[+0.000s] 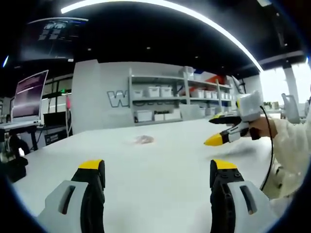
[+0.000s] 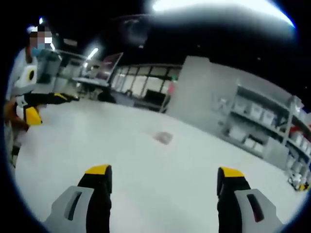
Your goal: Open the resealable bag by pulling the two sides of the seal apart until the entire bag opening is separated and visibly accessible.
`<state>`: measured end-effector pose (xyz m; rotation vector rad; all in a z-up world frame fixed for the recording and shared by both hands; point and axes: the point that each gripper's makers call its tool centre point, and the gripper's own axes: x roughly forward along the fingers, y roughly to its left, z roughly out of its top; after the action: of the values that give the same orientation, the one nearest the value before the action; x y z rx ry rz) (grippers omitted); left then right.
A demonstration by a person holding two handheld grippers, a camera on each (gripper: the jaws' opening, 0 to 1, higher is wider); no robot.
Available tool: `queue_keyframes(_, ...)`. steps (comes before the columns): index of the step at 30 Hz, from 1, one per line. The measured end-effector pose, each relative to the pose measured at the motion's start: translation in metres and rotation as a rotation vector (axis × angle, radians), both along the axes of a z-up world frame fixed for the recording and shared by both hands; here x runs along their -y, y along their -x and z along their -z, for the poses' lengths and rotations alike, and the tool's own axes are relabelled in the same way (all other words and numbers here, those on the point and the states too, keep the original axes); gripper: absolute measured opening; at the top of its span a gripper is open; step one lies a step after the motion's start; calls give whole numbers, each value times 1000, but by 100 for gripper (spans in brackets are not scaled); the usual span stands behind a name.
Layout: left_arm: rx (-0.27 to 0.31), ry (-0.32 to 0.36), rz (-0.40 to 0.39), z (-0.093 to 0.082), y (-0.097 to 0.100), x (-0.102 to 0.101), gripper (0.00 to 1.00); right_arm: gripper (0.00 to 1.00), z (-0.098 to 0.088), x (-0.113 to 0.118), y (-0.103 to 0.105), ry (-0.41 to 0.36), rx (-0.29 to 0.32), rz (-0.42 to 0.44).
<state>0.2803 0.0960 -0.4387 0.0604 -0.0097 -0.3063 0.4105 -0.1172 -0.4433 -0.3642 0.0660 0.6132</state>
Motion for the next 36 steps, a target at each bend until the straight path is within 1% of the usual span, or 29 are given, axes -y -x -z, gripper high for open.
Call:
queue_keyframes(5, 2, -6, 2, -1, -1, 1, 88, 91, 0, 0, -3, -46, -26, 5)
queue_keyframes(8, 1, -8, 1, -1, -1, 1, 88, 91, -2, -1, -3, -67, -25, 6)
queue_keyframes(11, -1, -10, -4, 0, -1, -1, 88, 96, -5, -2, -6, -81, -22, 5)
queue_keyframes(12, -1, -10, -5, 0, -1, -1, 88, 97, -6, -3, -6, -82, -21, 4)
queue_keyframes(16, 3, -9, -8, -1, -1, -2, 88, 97, -9, -7, -6, -65, -14, -8)
queue_keyframes(20, 5, -11, -9, -1, -1, -2, 88, 99, -13, -11, -14, -61, -19, -11)
queue_keyframes(23, 3, -8, -7, 0, 0, -2, 88, 98, -14, -14, -16, -76, -26, -6)
queue_keyframes(31, 7, -9, -6, -1, 1, -2, 88, 97, -12, -20, -15, -82, -42, -19)
queue_keyframes(36, 8, -10, -7, -1, 1, -1, 88, 97, -11, -21, -16, -82, -49, -19)
